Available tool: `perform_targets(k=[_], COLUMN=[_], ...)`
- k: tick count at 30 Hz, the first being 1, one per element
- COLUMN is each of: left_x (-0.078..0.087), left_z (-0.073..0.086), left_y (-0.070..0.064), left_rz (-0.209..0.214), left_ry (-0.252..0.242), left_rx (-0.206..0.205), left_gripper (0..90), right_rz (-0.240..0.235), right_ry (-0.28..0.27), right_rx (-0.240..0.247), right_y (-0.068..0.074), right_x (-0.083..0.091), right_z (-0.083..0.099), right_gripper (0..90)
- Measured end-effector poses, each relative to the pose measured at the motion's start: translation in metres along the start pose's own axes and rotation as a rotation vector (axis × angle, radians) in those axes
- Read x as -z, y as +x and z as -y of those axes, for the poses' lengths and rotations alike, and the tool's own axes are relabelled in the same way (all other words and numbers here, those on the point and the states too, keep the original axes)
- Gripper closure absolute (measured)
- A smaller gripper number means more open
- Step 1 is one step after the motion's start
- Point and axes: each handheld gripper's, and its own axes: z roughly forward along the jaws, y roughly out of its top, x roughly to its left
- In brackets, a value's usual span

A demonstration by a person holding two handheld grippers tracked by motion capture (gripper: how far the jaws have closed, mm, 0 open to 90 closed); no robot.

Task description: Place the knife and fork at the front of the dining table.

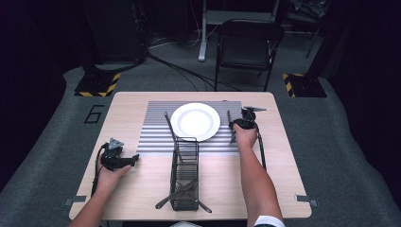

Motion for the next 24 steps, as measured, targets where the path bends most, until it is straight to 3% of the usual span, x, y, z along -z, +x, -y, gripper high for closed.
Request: perform_targets(k=[2,6,11,24], left_x=[0.0,0.0,0.0002,0.0002], left_z=[0.0,0.0,-0.0001,0.0], left_y=[0.0,0.0,0.0001,-0.0002], left_rz=[0.0,0.0,0.0,0.0], left_ry=[0.0,0.0,0.004,0.003], left_rx=[0.0,0.0,-0.005,-0.005], left_gripper=[15.7,15.6,15.6,15.8], right_rz=[-0.007,0.003,0.02,0.055], right_ry=[-0.011,-0.018,-0.022,-0.017], right_rx=[-0.024,-0.027,-0.078,-0.045], right_y=[-0.0019,-0.0022,0.0013,-0.0013], right_x=[-0.0011,-0.0007,0.0005,0.004], right_z=[0.0013,0.0024,0.0051,0.0051], right_gripper=[87.9,87.9,87.8,85.4])
